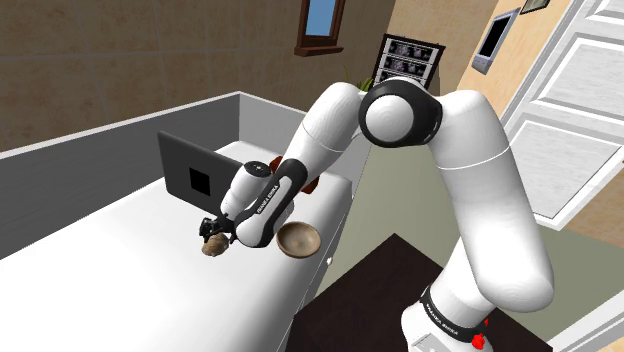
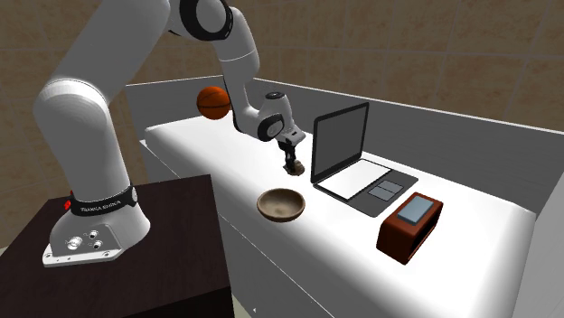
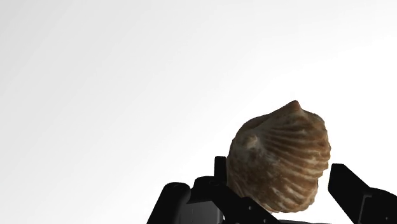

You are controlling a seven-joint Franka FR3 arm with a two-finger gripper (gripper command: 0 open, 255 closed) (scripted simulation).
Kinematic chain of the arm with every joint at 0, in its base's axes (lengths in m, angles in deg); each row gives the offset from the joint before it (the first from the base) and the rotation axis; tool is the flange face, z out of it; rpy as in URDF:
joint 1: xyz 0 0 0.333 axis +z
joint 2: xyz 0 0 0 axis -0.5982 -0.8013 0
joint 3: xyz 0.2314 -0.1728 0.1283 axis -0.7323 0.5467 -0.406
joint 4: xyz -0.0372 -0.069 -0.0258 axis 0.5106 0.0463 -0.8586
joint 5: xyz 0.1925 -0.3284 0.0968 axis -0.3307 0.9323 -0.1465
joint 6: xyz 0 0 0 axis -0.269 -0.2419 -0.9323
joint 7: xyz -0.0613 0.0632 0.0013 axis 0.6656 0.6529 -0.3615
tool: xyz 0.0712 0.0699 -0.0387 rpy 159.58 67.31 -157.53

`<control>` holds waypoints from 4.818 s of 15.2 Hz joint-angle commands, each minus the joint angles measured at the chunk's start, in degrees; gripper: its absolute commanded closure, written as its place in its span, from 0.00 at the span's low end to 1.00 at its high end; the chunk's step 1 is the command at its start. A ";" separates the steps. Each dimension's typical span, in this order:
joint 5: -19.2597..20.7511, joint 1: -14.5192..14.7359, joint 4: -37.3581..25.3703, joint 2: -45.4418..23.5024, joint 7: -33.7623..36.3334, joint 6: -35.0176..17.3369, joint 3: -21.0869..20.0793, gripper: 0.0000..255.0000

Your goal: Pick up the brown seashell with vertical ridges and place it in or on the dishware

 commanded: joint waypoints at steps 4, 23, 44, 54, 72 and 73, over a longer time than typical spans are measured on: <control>-0.11 -0.45 1.25 2.97 0.00 1.76 -0.38 1.00; -1.43 -2.78 4.74 16.32 -0.51 11.68 -3.09 1.00; -49.29 -58.45 35.49 39.78 -62.13 9.37 -42.03 1.00; -45.79 -56.28 34.60 26.23 -63.41 -2.65 -39.49 1.00; -44.44 -55.12 33.32 18.79 -64.95 -8.55 -37.79 0.00; -44.44 -55.12 33.32 18.79 -64.95 -8.55 -37.79 0.00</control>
